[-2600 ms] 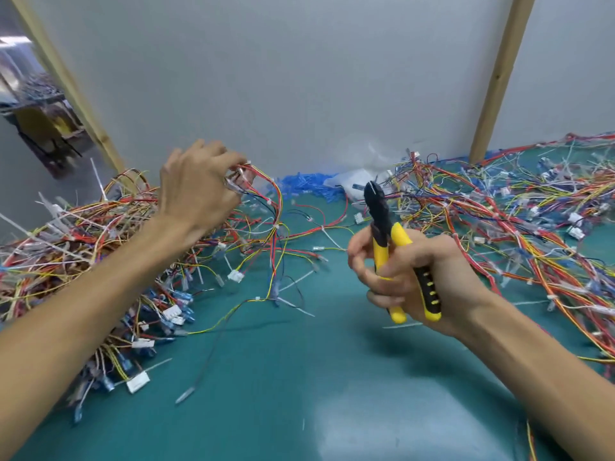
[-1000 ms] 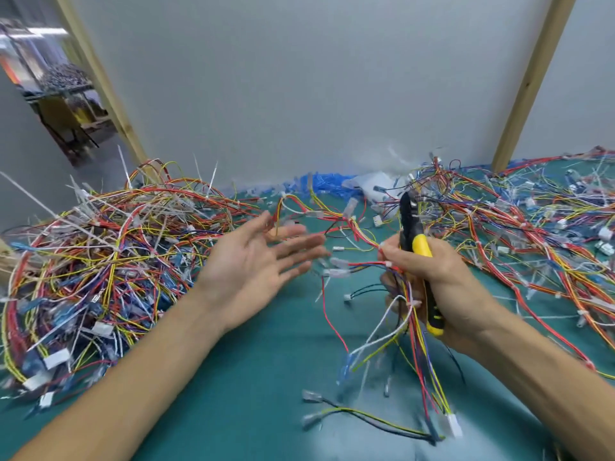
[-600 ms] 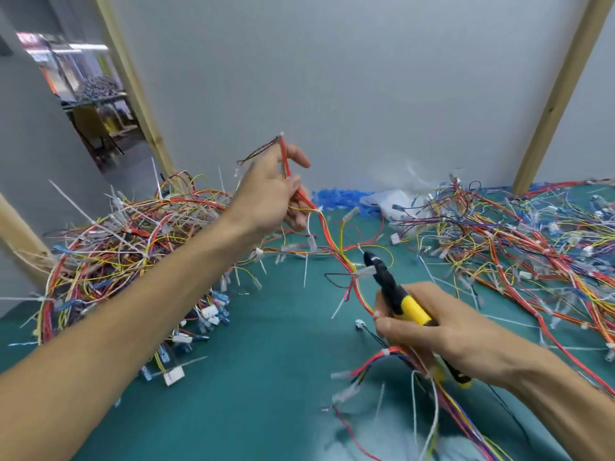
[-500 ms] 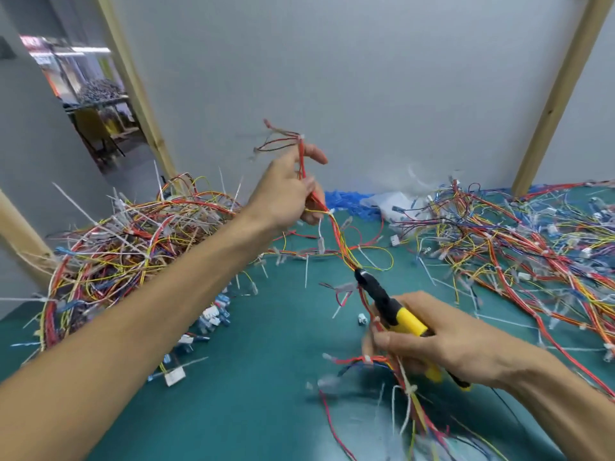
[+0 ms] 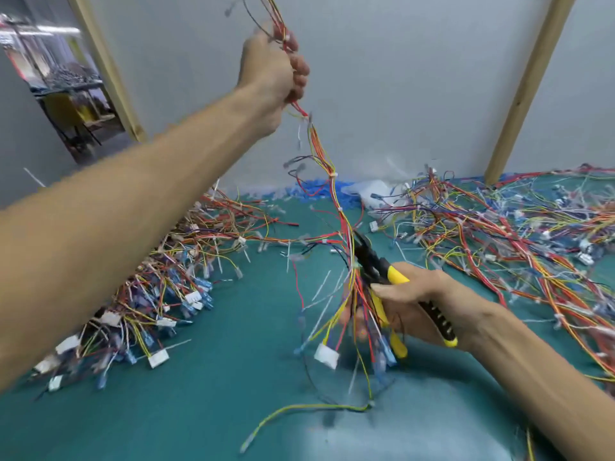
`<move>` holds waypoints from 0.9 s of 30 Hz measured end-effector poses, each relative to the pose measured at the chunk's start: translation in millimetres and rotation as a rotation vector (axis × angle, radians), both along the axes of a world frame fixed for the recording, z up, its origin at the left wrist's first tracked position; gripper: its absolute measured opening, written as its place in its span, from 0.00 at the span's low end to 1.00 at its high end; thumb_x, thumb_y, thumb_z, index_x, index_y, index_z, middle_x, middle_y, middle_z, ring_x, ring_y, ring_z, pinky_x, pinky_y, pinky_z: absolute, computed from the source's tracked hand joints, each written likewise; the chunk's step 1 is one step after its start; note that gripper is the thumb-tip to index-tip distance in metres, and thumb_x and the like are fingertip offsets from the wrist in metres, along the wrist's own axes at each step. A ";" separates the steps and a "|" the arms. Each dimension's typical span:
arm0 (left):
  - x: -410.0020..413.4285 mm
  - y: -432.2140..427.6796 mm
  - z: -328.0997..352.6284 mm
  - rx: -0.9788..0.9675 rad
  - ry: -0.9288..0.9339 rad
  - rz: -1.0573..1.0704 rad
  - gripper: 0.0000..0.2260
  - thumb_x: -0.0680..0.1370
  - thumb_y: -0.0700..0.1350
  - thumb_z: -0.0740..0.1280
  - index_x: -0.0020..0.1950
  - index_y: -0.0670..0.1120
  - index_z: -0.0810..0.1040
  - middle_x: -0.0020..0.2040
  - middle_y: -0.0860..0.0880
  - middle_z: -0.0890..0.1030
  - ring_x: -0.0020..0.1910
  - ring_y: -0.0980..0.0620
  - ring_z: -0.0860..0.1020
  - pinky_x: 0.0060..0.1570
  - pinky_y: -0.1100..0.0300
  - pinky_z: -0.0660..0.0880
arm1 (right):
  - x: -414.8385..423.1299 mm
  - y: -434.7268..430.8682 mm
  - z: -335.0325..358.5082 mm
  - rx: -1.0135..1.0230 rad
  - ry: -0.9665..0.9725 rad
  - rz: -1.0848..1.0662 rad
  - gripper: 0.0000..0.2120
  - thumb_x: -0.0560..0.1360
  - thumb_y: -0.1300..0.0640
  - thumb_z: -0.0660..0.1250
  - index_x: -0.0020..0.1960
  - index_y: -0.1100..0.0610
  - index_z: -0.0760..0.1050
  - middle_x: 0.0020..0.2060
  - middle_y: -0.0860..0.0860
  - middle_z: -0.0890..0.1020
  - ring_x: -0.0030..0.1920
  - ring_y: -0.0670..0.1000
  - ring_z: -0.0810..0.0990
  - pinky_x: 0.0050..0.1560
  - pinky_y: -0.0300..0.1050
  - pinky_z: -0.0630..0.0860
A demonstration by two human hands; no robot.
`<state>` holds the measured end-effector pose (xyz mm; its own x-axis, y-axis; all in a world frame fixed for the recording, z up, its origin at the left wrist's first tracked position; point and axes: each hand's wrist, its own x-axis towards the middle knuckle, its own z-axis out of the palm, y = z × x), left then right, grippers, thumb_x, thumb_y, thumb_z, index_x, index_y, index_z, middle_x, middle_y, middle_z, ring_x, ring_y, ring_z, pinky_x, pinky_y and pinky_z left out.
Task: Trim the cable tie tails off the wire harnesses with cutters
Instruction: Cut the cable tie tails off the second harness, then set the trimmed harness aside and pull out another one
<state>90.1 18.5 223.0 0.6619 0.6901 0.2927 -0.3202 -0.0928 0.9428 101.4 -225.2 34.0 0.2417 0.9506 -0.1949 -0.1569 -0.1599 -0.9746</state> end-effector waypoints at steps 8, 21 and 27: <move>17.6 13.7 36.1 0.121 -0.112 0.153 0.14 0.83 0.34 0.52 0.43 0.43 0.73 0.35 0.48 0.78 0.28 0.56 0.75 0.31 0.65 0.69 | 11.4 -0.7 -5.8 0.151 0.295 -0.184 0.04 0.74 0.59 0.72 0.46 0.60 0.82 0.36 0.53 0.78 0.29 0.51 0.74 0.49 0.53 0.71; 27.2 11.4 27.3 0.516 0.142 0.100 0.10 0.82 0.33 0.55 0.49 0.43 0.74 0.41 0.45 0.80 0.33 0.54 0.83 0.34 0.56 0.82 | 15.7 -17.6 -1.4 0.275 0.413 -0.175 0.21 0.63 0.57 0.81 0.49 0.60 0.74 0.38 0.52 0.63 0.31 0.49 0.66 0.32 0.42 0.57; 21.9 25.9 -19.5 0.259 0.206 0.214 0.18 0.77 0.29 0.57 0.59 0.48 0.66 0.48 0.38 0.82 0.33 0.45 0.83 0.28 0.55 0.81 | 5.5 -35.4 46.3 0.533 0.336 -0.440 0.11 0.63 0.58 0.77 0.45 0.56 0.82 0.38 0.53 0.71 0.34 0.47 0.72 0.31 0.36 0.64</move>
<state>112.0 44.4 203.5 0.5746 0.7392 0.3512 -0.0740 -0.3805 0.9218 106.9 -260.6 80.3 0.6281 0.7667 0.1331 -0.3988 0.4640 -0.7910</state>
